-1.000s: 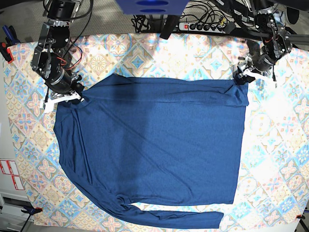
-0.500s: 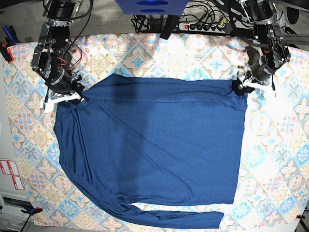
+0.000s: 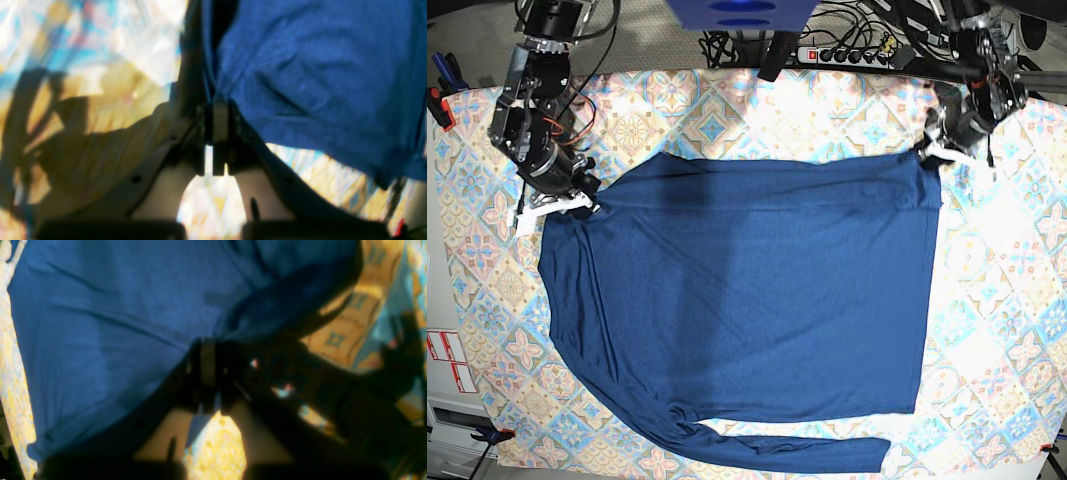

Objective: Fold the T-shirt properly
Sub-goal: 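Lift both shoulders and drag the shirt toward the robot, then hold the shoulders with both grippers and adjust the shirt's position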

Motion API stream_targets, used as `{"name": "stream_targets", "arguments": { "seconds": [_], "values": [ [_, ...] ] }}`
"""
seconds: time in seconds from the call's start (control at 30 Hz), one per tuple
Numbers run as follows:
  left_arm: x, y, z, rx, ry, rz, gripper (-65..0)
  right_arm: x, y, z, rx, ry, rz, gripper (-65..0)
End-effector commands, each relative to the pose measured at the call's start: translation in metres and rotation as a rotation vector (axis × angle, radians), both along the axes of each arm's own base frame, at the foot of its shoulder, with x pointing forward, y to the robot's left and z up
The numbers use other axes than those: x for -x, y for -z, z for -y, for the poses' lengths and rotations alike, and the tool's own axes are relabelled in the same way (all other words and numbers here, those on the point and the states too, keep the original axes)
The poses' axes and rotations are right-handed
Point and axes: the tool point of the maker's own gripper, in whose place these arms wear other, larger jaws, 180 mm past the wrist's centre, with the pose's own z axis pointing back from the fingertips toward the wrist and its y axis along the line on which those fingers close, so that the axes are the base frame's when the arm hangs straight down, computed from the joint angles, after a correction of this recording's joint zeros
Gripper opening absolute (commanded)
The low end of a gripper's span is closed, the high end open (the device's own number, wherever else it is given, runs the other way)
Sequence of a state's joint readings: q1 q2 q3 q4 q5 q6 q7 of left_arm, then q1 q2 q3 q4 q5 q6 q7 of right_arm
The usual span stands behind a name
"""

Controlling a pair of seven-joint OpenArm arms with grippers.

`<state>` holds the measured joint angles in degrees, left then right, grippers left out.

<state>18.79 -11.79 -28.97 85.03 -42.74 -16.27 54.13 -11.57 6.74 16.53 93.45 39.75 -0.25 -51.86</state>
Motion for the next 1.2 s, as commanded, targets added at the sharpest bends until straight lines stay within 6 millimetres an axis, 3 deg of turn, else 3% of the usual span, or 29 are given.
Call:
{"name": "stream_targets", "arguments": {
  "seconds": [0.0, 0.1, 0.3, 0.47, 0.6, 0.93, 1.17],
  "values": [
    [-0.005, -0.013, -0.006, -0.026, 0.014, 0.038, -65.0, -0.002, -0.01, 0.005, 0.014, -0.001, 0.033, -65.0],
    [0.015, -0.014, -0.006, -0.045, 0.027, 0.016, -65.0, 0.01, -0.006, 0.007, 0.028, -0.003, 0.011, -65.0],
    [0.052, -0.008, -0.005, -0.055, 0.076, -0.034, -65.0, 0.044, 0.006, 0.035, 0.052, 0.062, -0.055, -65.0],
    [0.06, -0.012, -0.016, -0.079, 0.084, -0.033, -65.0, 0.059, 0.007, 0.052, 0.067, 0.109, -0.074, -65.0],
    [0.033, -0.032, -0.019, -0.106, 0.11, 0.043, -65.0, 0.053, 0.004, 0.054, 0.069, 0.112, -0.059, -65.0],
    [-0.046, -0.07, -0.019, -0.101, 0.08, 0.233, -65.0, -0.019, -0.038, 0.052, 0.056, 0.118, 0.116, -64.9],
    [-0.099, -0.079, -0.029, -0.047, -0.008, 0.299, -65.0, -0.053, -0.024, 0.052, -0.024, 0.152, 0.105, -64.8]
  ]
}}
